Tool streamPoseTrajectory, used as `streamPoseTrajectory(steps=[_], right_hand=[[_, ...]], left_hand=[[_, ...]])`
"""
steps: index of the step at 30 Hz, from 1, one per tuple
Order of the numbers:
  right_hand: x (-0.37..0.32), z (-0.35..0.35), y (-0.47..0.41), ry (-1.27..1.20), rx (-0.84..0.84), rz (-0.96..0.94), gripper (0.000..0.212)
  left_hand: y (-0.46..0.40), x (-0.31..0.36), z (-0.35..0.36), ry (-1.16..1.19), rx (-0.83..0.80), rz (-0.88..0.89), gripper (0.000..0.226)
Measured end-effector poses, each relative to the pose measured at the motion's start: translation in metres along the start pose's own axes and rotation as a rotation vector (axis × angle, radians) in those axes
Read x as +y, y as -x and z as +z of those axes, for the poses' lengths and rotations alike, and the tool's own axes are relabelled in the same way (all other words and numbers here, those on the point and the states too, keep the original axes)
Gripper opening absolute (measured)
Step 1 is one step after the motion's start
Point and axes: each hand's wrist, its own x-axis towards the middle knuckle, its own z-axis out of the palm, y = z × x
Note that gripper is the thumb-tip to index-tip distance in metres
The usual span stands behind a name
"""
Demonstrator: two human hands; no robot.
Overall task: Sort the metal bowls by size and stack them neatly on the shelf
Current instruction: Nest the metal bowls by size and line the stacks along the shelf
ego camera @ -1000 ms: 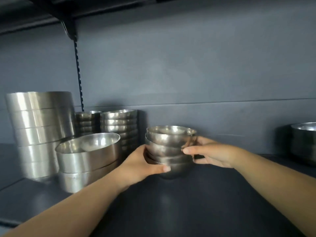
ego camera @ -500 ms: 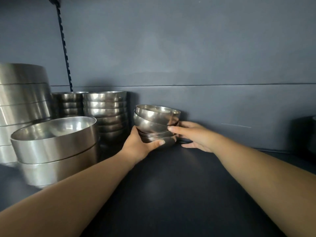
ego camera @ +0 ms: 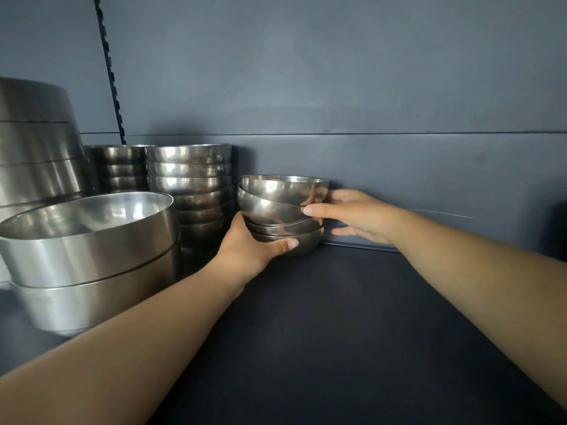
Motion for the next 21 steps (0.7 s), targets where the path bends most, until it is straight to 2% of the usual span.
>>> streamPoseTrajectory(steps=[6,10,15,21], right_hand=[[-0.001,-0.003,-0.003,0.039,0.015,-0.006,0.012],[0.0,-0.001,-0.002,0.08,0.032,-0.009,0.014],[-0.001,0.004,0.001,0.083,0.067,-0.059,0.003],[0.003,0.007,0.003,0.126,0.08,-0.066,0.005]], left_hand=[[-0.006,-0.001,-0.008,-0.015,-0.031,-0.014,0.07],[-0.005,0.005,-0.01,0.03,-0.057,-0.012,0.088],[-0.002,0.009,-0.008,-0.028,0.027,0.033,0.057],[-0.004,0.007,-0.012,-0.052,0.004,0.068,0.048]])
